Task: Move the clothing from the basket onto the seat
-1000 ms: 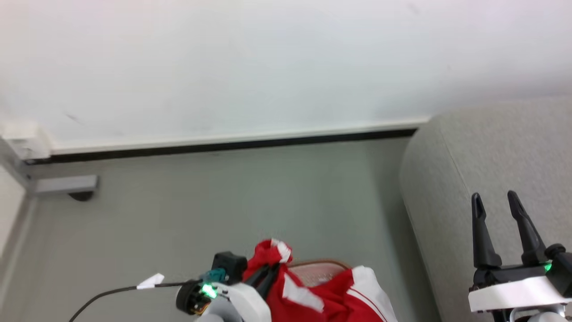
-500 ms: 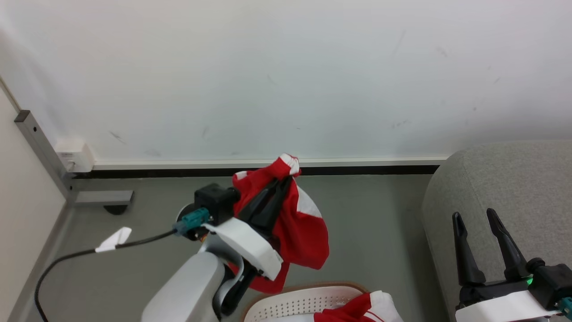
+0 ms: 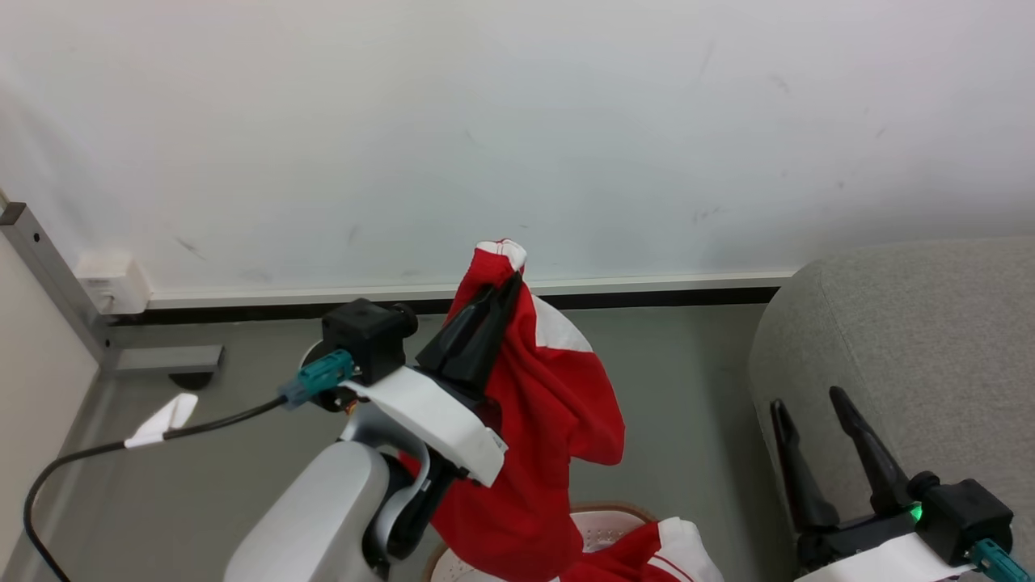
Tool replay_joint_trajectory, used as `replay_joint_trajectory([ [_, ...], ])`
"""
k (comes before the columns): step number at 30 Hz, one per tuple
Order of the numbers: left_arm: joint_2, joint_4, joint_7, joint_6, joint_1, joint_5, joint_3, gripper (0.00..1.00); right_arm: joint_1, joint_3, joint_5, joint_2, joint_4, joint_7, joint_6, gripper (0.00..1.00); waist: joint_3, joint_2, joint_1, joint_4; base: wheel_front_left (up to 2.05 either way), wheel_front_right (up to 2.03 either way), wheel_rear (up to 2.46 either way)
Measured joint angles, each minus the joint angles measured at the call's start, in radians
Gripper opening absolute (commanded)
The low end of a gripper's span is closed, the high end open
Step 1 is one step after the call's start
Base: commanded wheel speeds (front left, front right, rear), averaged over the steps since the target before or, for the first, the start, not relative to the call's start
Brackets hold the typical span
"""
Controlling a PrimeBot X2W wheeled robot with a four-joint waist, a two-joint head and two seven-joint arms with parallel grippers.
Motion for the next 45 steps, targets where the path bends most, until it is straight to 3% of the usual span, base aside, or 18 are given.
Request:
replay_joint_trajectory([
  [7,0.005,-0.018,0.007,0.015,0.008,0.0,-0.003,0.0,-0.02,0.105,0.046,-0.056,-0.029,0.0,0.0,1.0,-0.004,-0.0001,0.0,-0.008,0.0,0.0,0.0],
  [13,0.005,-0.013,0.014,0.019,0.017,-0.008,-0.006,0.0,-0.071,0.274,0.098,-0.116,-0.045,0.0,0.0,1.0,-0.005,0.0,0.0,-0.014,0.0,0.0,0.0],
  [19,-0.002,-0.003,0.015,0.019,0.017,-0.01,-0.02,0.0,-0.163,0.426,0.126,-0.121,-0.005,0.0,0.0,1.0,-0.003,-0.0001,0.0,-0.006,0.0,0.0,0.0],
  [30,-0.045,-0.002,0.031,0.002,0.02,-0.03,-0.064,0.0,-0.294,0.646,0.165,-0.051,0.197,0.0,0.0,1.0,0.003,0.0,0.0,0.043,0.0,0.0,0.0],
  [37,-0.067,-0.032,0.059,-0.009,0.025,-0.035,-0.106,0.0,-0.36,0.651,0.159,0.005,0.386,0.0,0.0,1.0,0.002,-0.0001,0.0,0.086,0.0,0.0,0.0],
  [44,-0.074,-0.061,0.078,-0.009,0.027,-0.04,-0.128,0.0,-0.393,0.645,0.18,0.048,0.487,0.0,0.0,1.0,-0.005,-0.0001,0.0,0.118,0.0,0.0,0.0],
  [45,-0.075,-0.064,0.08,-0.009,0.027,-0.041,-0.13,0.0,-0.393,0.641,0.198,0.053,0.503,0.0,0.0,0.43,-0.007,-0.0001,0.0,0.122,0.0,0.0,0.0],
])
